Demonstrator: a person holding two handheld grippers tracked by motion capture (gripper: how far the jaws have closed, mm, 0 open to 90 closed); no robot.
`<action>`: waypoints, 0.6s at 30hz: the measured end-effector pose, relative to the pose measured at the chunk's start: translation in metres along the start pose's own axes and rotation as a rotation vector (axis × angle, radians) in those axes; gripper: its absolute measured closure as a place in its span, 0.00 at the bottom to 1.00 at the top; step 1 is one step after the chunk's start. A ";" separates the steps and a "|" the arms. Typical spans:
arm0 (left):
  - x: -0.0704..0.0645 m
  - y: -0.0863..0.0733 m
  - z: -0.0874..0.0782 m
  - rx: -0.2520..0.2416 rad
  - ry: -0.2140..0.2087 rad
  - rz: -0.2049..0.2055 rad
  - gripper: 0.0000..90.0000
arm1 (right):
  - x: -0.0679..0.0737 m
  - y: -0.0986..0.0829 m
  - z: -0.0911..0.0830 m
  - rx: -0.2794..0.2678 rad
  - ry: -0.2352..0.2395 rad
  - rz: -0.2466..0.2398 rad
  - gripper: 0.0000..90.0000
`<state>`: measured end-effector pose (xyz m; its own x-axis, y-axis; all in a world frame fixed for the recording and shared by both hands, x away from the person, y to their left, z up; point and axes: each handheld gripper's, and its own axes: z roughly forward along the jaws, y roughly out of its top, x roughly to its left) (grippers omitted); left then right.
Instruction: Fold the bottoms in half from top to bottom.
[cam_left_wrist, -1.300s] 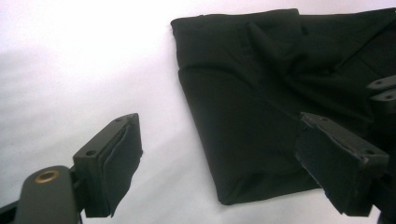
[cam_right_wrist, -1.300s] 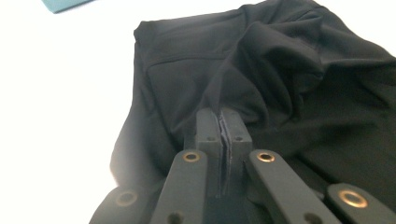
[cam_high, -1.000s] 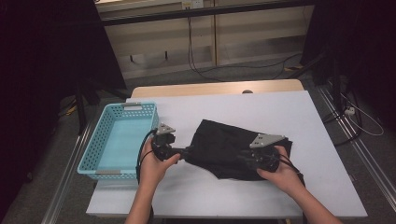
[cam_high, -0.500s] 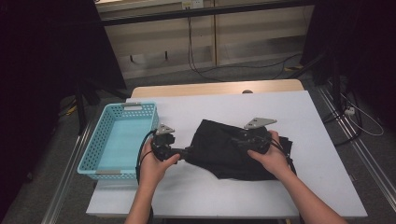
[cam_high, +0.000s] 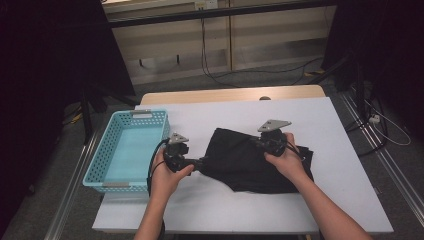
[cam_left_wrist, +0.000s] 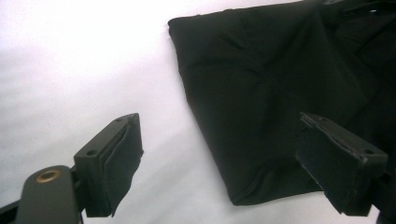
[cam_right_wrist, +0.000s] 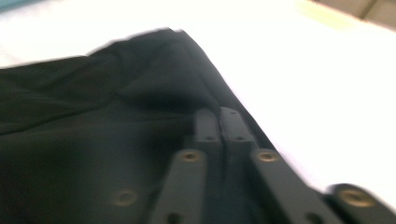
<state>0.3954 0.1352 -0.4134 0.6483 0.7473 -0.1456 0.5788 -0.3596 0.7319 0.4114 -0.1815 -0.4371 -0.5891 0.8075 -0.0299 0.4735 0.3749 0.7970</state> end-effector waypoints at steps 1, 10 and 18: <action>0.000 0.000 0.000 0.002 0.000 0.001 0.18 | -0.001 -0.002 0.003 0.022 -0.011 0.005 0.74; 0.000 0.000 0.002 0.006 0.007 0.004 0.18 | -0.006 0.001 0.021 0.018 0.020 0.094 0.48; 0.001 -0.001 0.000 0.004 0.008 0.004 0.18 | -0.003 0.002 0.030 0.060 0.095 0.121 0.92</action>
<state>0.3957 0.1366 -0.4144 0.6468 0.7503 -0.1370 0.5782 -0.3653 0.7296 0.4342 -0.1697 -0.4535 -0.5836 0.8027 0.1232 0.5811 0.3067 0.7539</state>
